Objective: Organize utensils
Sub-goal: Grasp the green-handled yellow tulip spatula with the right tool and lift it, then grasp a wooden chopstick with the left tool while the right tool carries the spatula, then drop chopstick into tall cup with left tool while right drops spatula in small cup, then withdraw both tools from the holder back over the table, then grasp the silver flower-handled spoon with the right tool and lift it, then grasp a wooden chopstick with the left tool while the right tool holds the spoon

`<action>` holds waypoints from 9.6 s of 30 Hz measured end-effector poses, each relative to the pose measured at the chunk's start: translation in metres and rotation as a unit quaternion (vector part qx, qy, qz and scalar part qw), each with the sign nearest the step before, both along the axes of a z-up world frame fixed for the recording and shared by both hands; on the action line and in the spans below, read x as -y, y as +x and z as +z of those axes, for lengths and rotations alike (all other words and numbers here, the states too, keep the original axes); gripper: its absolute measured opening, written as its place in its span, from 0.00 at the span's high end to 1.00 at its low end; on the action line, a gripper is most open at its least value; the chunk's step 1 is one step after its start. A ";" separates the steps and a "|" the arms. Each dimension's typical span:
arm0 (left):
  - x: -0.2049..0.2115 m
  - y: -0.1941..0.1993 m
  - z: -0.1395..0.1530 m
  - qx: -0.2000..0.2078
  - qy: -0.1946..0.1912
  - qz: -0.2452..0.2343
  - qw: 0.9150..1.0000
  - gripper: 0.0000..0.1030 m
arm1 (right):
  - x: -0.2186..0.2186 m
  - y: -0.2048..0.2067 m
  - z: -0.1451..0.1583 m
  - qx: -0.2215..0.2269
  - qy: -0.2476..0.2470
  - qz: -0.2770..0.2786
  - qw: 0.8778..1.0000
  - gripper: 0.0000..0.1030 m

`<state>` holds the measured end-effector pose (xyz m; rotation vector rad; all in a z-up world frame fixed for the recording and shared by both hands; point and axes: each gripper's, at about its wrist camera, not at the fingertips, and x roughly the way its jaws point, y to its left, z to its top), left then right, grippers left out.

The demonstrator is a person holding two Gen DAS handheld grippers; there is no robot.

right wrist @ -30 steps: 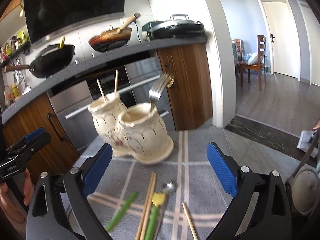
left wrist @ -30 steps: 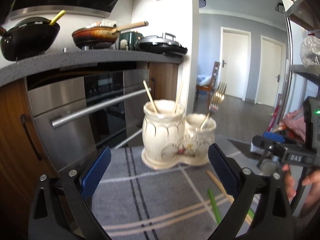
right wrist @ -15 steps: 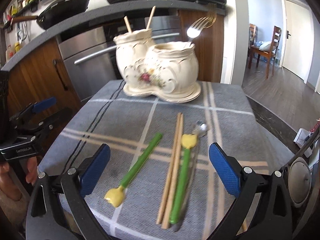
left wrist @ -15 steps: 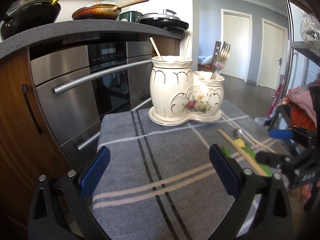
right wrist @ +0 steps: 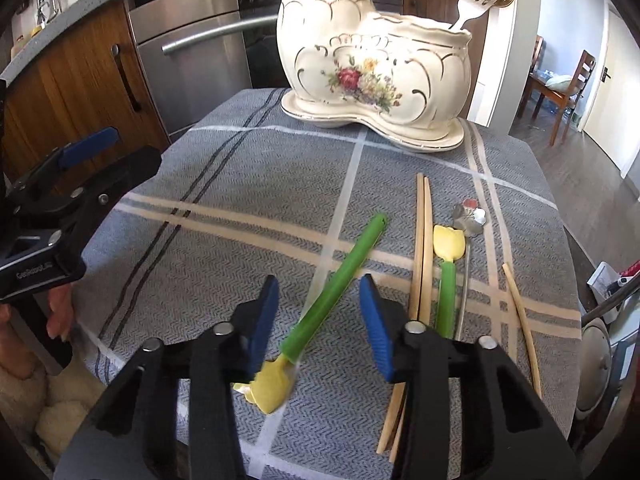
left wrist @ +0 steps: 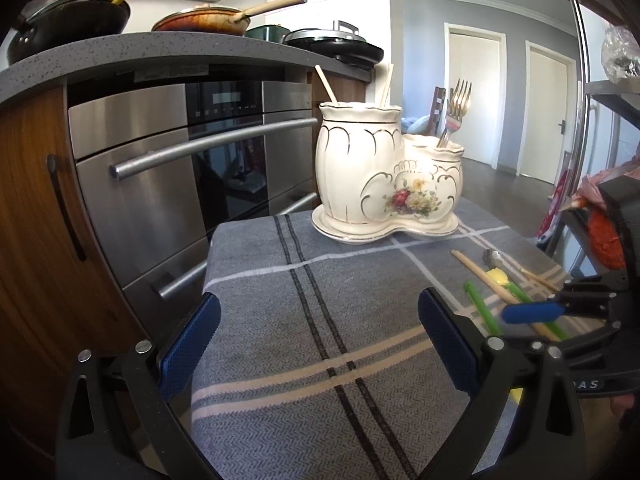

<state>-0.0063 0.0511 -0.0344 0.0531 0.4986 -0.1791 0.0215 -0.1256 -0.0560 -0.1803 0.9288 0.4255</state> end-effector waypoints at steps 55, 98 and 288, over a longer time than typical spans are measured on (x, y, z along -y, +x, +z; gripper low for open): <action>0.184 0.063 -0.026 -0.251 0.075 -0.031 0.964 0.74 | 0.170 -0.021 0.071 0.170 0.233 -0.080 0.954 0.91; 0.042 0.147 0.162 0.156 -0.125 -0.039 0.979 0.95 | 0.063 0.145 0.133 0.236 0.309 -0.014 0.921 0.91; 0.196 0.056 -0.027 -0.260 0.044 -0.036 0.964 0.79 | 0.185 -0.047 0.084 0.284 0.243 -0.092 0.923 0.97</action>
